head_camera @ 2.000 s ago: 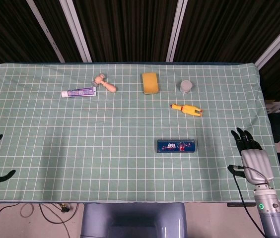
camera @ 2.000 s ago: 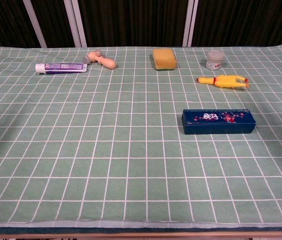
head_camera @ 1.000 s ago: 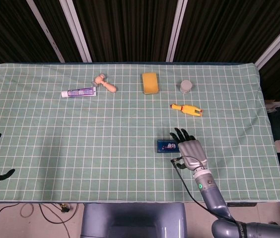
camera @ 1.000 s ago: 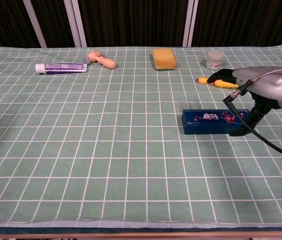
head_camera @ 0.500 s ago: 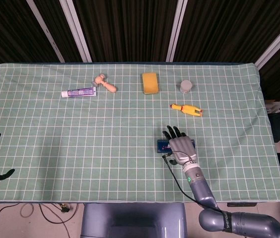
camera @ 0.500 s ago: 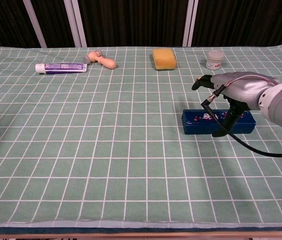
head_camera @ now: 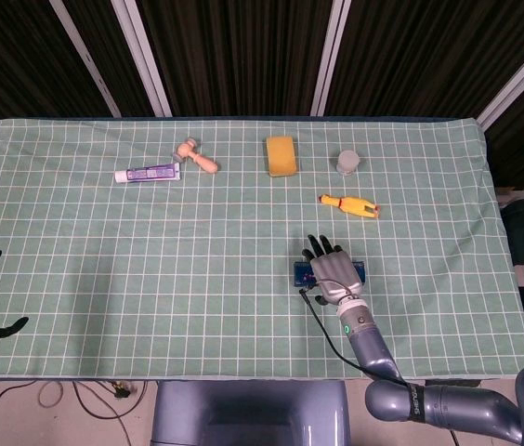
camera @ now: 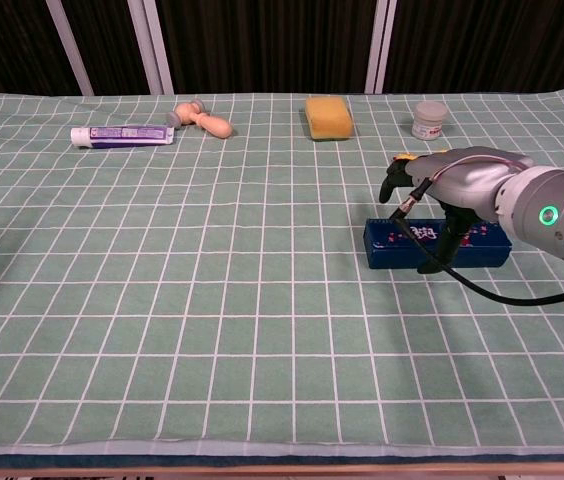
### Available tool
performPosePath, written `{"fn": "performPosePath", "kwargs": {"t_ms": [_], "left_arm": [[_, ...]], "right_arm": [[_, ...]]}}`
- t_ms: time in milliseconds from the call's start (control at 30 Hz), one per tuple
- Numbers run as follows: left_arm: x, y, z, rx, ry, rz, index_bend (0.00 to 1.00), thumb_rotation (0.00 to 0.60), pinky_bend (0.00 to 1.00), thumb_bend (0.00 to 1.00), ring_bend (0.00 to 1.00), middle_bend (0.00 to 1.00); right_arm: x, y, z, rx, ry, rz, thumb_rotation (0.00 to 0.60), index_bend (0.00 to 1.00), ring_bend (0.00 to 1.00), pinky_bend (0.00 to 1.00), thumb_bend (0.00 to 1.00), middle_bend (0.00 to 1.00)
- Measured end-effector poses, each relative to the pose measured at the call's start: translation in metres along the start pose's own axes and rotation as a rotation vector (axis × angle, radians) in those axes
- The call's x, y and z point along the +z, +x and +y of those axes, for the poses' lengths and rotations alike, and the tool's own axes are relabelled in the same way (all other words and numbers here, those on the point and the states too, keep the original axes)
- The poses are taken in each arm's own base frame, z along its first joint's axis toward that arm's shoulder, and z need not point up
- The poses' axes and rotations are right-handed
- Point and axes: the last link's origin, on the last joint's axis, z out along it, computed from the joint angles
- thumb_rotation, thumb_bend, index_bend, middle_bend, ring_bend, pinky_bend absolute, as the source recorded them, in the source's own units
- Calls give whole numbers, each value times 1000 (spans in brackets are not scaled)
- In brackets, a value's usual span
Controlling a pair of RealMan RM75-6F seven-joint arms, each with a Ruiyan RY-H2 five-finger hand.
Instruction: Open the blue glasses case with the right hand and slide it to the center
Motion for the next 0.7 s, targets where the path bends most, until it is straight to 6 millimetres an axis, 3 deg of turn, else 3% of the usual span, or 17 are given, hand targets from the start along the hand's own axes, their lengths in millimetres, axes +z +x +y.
{"fn": "performPosePath", "kwargs": {"t_ms": [533,700], "left_arm": [[0,1,0,-15,4,-6,0,600,0,0,0,0],[0,1,0,-24,7,-10,0,600,0,0,0,0]], "right_arm": [[8,-5,-12,-41,-11,-44,600,272,0,251,251,0],[7,-5,-13,-43,-13,-48,600,272,0,251,302,0]]}}
